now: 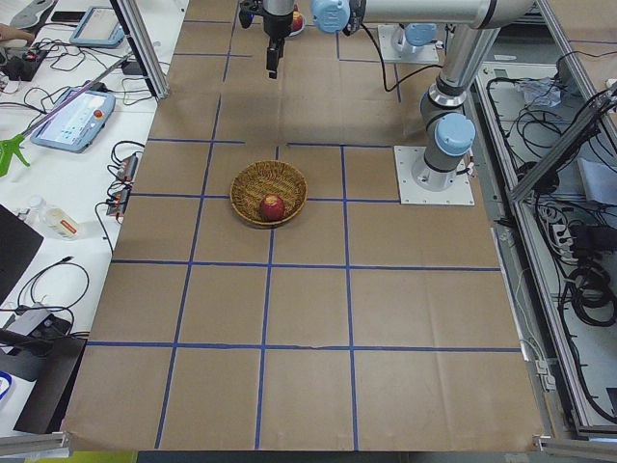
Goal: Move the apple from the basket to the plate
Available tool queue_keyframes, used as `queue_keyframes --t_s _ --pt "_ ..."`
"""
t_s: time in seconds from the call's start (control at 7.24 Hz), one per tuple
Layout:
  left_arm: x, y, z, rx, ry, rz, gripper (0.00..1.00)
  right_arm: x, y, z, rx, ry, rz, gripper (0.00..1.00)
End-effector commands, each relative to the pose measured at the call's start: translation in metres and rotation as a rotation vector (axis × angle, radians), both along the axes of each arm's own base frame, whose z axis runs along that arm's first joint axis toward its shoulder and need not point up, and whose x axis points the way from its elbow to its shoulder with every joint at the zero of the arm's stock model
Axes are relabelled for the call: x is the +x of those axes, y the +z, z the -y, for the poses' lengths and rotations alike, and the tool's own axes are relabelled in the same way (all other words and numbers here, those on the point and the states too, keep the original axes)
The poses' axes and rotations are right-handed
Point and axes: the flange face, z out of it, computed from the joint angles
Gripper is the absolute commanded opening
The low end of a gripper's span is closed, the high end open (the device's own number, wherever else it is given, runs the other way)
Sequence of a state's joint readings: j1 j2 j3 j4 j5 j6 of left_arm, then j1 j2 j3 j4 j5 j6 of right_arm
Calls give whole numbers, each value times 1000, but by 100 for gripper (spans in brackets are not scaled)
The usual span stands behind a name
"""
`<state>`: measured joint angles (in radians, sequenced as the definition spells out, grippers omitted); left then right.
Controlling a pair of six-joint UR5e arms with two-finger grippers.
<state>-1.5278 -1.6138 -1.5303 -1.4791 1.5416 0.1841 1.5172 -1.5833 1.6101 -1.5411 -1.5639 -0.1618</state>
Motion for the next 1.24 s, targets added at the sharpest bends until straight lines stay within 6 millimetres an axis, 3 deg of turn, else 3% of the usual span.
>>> queue_keyframes --t_s 0.0,0.41,1.11 --pt "0 -1 0 2 1 0 99 6 -4 -19 -4 -21 2 100" --pt "1 -1 0 3 1 0 99 23 9 -14 -27 -16 -9 100" --pt "1 -3 1 6 4 -2 99 23 7 -6 -18 -16 -12 100"
